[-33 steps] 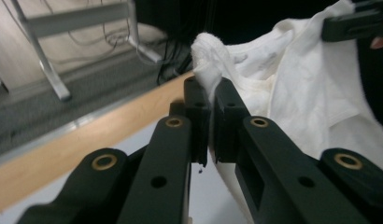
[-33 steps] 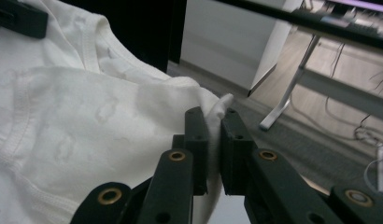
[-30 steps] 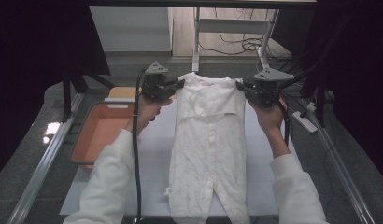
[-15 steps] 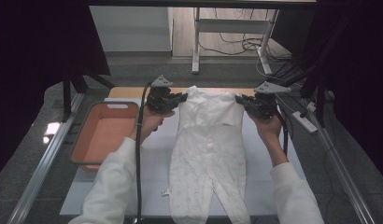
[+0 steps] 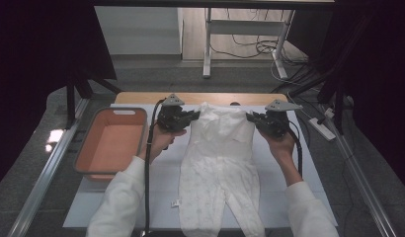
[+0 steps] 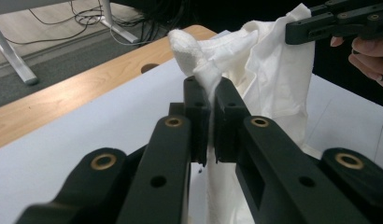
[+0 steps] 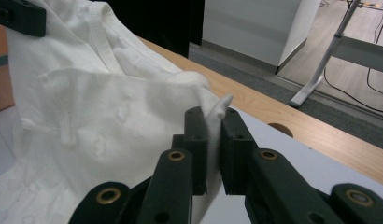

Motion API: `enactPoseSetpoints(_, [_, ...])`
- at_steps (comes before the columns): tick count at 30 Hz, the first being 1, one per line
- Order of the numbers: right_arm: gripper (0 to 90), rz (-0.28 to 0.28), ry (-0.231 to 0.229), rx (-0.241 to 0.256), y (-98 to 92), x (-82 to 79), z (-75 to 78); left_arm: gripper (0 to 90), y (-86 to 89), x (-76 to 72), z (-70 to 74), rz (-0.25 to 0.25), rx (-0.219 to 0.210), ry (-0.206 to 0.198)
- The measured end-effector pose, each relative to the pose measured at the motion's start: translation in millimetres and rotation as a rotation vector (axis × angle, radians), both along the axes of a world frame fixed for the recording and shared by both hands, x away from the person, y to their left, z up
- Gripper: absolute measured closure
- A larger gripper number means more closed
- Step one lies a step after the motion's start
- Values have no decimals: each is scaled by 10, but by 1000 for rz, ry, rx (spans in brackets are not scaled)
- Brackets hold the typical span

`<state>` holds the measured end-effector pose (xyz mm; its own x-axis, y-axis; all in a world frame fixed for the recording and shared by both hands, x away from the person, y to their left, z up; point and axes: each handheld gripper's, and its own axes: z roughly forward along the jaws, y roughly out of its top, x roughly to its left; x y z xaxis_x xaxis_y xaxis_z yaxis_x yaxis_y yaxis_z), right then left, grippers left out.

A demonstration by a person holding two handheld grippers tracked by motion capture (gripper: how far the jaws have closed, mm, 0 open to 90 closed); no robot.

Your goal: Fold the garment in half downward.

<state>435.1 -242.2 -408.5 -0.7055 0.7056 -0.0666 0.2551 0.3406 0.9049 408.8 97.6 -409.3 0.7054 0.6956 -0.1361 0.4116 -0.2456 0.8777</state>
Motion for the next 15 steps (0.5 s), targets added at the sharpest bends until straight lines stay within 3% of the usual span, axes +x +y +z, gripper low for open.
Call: enactPoseSetpoints(15, [824,5,26,-19,15,-22,-144,852,23,-55,-181,-4,-21,27])
